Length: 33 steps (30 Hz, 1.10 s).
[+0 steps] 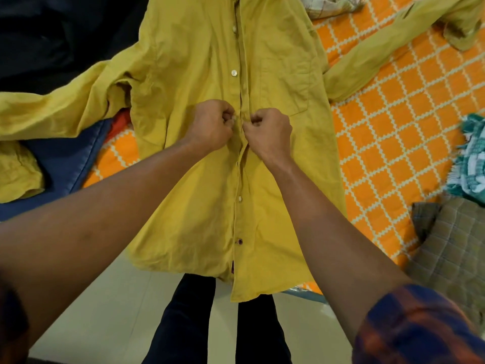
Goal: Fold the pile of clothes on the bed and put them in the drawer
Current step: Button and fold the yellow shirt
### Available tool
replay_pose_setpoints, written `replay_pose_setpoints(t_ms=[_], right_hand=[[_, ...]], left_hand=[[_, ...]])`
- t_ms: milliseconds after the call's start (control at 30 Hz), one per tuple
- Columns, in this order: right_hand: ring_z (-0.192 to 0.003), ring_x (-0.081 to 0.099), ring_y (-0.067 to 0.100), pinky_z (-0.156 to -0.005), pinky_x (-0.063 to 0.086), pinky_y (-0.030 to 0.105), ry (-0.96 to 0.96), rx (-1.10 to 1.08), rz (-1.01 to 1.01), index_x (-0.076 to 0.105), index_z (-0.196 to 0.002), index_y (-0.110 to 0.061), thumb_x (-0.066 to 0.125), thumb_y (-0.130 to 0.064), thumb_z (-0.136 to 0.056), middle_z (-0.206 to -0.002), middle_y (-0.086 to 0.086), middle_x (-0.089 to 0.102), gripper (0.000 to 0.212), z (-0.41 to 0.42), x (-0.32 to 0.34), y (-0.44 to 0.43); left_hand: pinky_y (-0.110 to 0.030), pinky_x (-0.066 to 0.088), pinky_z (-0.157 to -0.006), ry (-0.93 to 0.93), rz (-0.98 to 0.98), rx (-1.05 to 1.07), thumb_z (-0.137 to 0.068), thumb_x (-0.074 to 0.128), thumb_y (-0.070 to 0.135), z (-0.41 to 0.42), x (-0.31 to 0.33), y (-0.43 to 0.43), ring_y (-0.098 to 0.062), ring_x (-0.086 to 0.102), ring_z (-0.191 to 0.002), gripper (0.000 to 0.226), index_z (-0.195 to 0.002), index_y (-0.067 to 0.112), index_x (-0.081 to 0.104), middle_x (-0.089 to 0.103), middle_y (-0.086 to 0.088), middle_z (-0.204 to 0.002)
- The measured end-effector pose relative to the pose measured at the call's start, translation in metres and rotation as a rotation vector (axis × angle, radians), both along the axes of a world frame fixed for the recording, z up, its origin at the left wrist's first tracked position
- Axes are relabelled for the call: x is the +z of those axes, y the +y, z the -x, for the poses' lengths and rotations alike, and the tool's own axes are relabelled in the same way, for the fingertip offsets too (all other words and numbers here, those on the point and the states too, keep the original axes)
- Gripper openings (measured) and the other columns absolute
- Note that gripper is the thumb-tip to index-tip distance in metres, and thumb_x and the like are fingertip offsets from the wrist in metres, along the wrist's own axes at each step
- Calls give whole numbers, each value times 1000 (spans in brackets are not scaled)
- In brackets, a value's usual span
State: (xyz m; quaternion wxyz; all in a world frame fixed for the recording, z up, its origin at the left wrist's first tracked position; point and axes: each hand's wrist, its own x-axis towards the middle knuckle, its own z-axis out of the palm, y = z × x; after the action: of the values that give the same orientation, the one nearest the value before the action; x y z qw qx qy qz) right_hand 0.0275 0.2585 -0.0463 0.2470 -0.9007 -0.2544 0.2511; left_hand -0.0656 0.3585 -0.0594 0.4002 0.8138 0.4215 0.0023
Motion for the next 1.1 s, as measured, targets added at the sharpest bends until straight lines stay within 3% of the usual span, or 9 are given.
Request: replay_pose_setpoints(t_ms=[100,267,433,633,767,933,1000,1100], right_hand=[[-65,63,24,-64,48,38,78,-63,-100,72,-73,-5,69,-16,-84,-65,7,69,16,7,-5,-2],[-63,62,20,-62,48,37,71,-142,-149,72,-71,-10,74,-18,-82,-63,2,67,14,12,-16,7],[-65,63,22,-62,51,39,77,-219,-176,74,-71,-8,76,-15,-80,-63,4,68,11,13,-19,5],[-64,65,1,-64,55,25,202,-238,-136,80,-83,-22,79,-20,-84,-60,-20,62,2,6,-18,8],[-62,67,-2,-61,54,21,310,-252,-179,80,-87,-24,79,-30,-87,-67,-16,71,6,4,-19,2],[-70,68,10,-75,61,33,507,-334,-232,80,-89,-21,73,-17,-88,-78,-2,76,8,-2,-20,-1],[-62,62,12,-65,57,28,625,-369,-251,80,-91,-13,64,-9,-89,-73,6,70,16,-7,-16,-2],[-57,61,9,-54,52,19,787,-391,-283,77,-89,-8,57,-4,-91,-72,6,69,20,-18,-12,-2]], left_hand=[[-23,48,-74,41,-25,-4,-93,63,13,-6,-2,1,-13,63,-82,17,-106,11,74,73,-4,-95],[-33,56,-82,81,-19,-10,-89,63,7,-12,2,3,-22,68,-89,13,-97,10,73,72,-6,-95],[-31,56,-78,81,65,56,-86,67,9,-15,3,4,-17,65,-82,8,-90,9,73,66,1,-81],[-28,58,-77,30,247,243,-85,71,8,-18,-3,4,-12,65,-77,11,-79,16,72,63,8,-70],[-29,59,-76,-3,311,290,-84,73,9,-20,-7,5,-13,67,-76,18,-73,22,69,67,4,-72],[-30,60,-75,-33,409,358,-85,74,8,-20,-8,5,-11,66,-69,20,-72,21,68,68,0,-71],[-31,60,-76,-37,435,357,-86,74,6,-19,-7,7,-12,66,-68,21,-71,19,68,68,-2,-72],[-33,60,-77,-44,467,335,-87,68,1,-19,-5,7,-12,65,-66,23,-71,17,67,68,-4,-69]])
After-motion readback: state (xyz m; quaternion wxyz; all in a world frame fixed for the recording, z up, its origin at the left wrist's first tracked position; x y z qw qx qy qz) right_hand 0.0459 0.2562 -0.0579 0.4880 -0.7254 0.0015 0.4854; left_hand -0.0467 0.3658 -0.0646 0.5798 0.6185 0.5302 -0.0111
